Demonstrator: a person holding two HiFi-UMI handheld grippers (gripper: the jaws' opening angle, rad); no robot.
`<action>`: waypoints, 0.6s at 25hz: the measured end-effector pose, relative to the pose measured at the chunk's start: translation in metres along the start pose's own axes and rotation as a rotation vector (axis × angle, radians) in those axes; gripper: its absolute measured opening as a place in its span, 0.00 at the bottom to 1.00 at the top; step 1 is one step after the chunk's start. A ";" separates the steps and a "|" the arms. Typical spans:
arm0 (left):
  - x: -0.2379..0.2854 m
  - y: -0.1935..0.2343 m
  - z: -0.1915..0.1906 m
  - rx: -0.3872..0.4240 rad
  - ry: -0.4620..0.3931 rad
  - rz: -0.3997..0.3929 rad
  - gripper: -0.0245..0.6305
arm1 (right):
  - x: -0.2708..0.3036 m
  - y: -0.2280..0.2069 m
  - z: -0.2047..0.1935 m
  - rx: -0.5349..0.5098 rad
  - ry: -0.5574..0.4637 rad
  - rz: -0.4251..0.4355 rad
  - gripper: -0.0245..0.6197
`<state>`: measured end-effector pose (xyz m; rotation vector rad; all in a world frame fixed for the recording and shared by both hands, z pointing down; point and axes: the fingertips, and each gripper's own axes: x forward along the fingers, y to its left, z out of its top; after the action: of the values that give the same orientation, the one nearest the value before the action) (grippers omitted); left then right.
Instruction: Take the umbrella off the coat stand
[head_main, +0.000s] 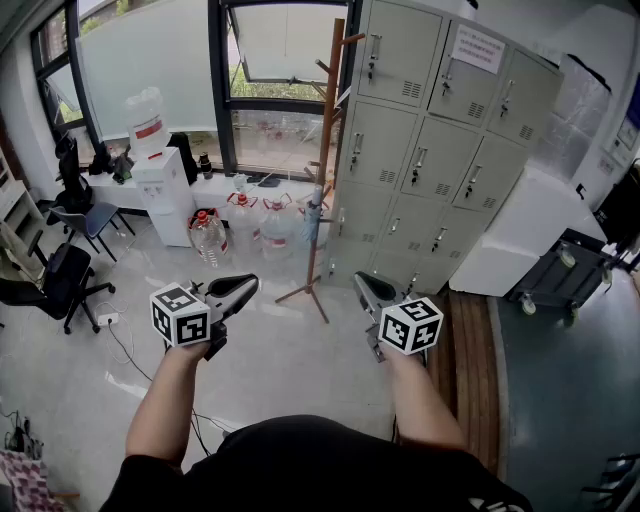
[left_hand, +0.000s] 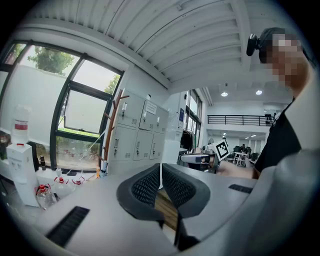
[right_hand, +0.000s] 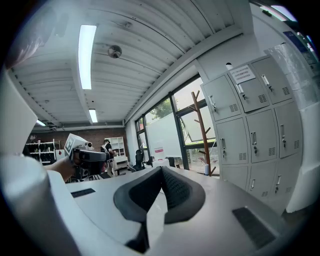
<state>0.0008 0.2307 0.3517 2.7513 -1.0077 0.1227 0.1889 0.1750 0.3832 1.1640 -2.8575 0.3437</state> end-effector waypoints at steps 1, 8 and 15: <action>0.000 0.000 0.001 0.002 -0.003 0.005 0.08 | -0.001 0.001 0.000 -0.003 0.002 0.001 0.06; 0.003 -0.007 0.006 0.044 -0.019 0.045 0.08 | -0.008 -0.001 -0.002 -0.009 0.007 0.005 0.06; -0.003 -0.007 -0.004 0.015 -0.026 0.071 0.08 | -0.011 -0.003 -0.005 0.015 -0.006 0.001 0.06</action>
<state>0.0032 0.2389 0.3536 2.7380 -1.1165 0.1067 0.1987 0.1822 0.3872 1.1684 -2.8655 0.3632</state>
